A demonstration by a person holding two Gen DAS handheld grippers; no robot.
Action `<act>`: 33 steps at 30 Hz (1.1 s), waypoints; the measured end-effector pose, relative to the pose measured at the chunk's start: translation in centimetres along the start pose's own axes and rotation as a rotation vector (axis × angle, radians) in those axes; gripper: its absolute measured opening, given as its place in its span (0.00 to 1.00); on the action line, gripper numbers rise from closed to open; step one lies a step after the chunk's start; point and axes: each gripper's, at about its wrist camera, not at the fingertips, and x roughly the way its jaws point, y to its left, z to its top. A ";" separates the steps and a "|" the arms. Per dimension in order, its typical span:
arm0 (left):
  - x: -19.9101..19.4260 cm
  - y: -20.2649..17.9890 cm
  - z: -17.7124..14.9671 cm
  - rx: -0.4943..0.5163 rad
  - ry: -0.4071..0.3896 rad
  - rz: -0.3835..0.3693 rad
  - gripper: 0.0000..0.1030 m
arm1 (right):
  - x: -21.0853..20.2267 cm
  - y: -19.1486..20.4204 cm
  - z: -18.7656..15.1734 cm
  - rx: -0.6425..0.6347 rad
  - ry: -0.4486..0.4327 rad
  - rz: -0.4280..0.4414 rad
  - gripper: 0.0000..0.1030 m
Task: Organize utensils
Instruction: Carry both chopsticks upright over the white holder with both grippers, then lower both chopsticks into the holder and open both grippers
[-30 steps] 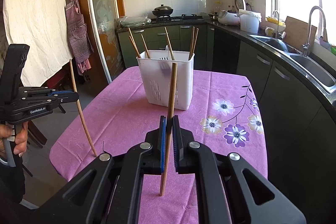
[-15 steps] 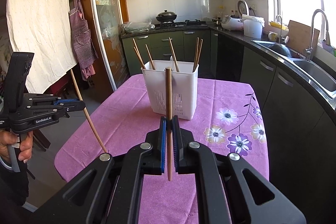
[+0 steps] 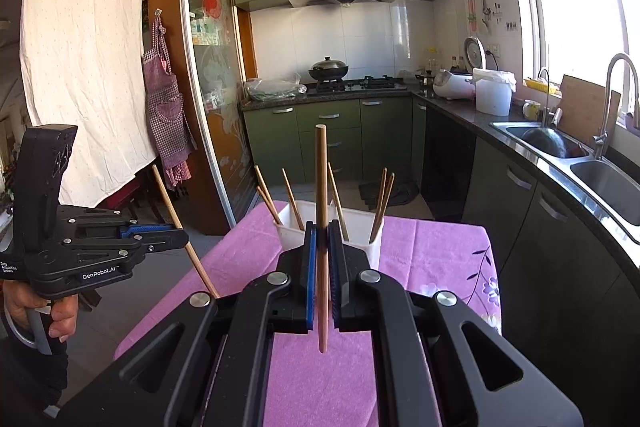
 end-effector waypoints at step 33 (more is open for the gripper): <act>12.3 1.0 7.5 -0.036 -0.031 0.074 0.06 | 16.5 -5.1 2.3 0.031 0.089 -0.050 0.07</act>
